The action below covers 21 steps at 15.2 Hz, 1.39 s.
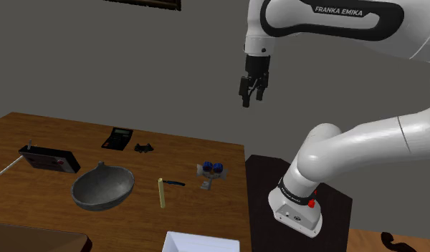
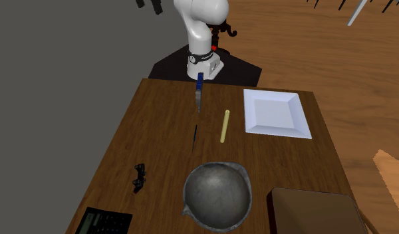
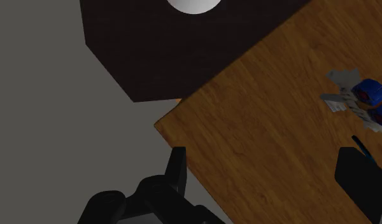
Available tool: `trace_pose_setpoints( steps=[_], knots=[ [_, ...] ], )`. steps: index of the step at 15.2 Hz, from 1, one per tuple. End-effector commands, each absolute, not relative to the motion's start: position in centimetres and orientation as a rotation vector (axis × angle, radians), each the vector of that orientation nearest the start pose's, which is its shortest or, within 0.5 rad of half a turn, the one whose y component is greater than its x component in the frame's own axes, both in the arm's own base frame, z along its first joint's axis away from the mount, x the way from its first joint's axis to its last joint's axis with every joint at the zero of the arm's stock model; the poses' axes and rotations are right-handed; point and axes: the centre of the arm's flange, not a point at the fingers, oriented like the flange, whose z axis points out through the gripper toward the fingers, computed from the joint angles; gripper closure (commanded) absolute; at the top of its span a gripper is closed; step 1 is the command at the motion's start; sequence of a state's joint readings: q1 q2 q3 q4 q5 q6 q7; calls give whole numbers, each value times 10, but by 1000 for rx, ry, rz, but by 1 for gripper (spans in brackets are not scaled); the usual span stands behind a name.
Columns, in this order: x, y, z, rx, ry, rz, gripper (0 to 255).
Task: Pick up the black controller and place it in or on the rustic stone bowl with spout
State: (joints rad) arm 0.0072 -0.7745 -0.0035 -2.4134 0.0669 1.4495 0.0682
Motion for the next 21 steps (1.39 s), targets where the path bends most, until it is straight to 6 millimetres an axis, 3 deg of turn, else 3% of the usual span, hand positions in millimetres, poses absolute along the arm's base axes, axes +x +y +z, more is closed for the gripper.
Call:
trace_pose_setpoints(
  steps=[1, 21],
  knots=[
    [293, 9, 551, -3064, 94, 295, 0],
    [458, 144, 409, -3059, 122, 203, 0]
  ],
)
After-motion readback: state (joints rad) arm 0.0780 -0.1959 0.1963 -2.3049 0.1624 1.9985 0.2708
